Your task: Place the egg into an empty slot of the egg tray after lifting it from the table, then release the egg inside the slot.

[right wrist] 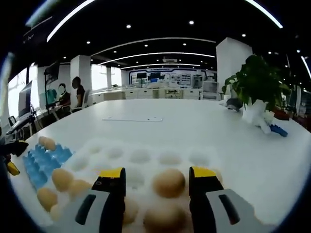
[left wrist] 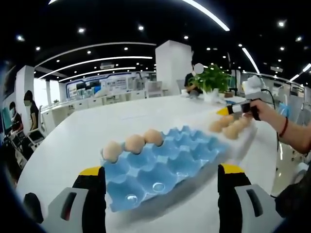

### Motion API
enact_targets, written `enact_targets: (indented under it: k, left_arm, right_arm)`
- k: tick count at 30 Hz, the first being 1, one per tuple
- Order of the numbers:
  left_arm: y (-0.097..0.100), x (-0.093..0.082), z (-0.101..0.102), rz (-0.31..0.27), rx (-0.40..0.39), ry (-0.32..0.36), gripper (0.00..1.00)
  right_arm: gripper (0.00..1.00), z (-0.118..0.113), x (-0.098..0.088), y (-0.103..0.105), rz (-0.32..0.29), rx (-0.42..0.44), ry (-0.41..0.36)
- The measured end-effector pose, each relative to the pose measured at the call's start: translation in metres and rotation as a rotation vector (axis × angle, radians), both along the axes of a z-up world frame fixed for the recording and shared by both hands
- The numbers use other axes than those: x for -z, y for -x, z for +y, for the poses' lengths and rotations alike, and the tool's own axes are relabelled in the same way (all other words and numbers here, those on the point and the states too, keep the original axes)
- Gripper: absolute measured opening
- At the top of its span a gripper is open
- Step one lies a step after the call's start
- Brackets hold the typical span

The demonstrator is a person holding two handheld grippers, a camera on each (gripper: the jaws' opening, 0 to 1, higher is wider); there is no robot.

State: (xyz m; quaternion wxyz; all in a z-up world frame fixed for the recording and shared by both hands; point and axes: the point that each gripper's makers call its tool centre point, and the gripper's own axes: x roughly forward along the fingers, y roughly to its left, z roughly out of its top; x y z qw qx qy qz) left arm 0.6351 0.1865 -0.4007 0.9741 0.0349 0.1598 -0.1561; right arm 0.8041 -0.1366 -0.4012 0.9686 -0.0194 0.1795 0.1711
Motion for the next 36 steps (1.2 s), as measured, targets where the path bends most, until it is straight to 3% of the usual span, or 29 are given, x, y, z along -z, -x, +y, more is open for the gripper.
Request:
enact_targets:
  k: [4, 10, 24, 36]
  left_arm:
    - [-0.001, 0.001, -0.001, 0.001, 0.001, 0.001, 0.97]
    - [0.001, 0.001, 0.000, 0.002, -0.001, -0.004, 0.97]
    - [0.004, 0.001, 0.005, -0.001, -0.005, -0.007, 0.97]
    - [0.003, 0.001, 0.005, -0.001, 0.010, -0.002, 0.97]
  right_arm:
    - [0.41, -0.007, 0.004, -0.007, 0.022, 0.023, 0.018]
    - [0.34, -0.010, 0.011, -0.011, 0.050, 0.062, 0.047]
    - [0.28, -0.015, 0.011, -0.015, 0.086, 0.105, 0.039]
    - [0.27, -0.017, 0.010, -0.013, 0.070, 0.117, 0.032]
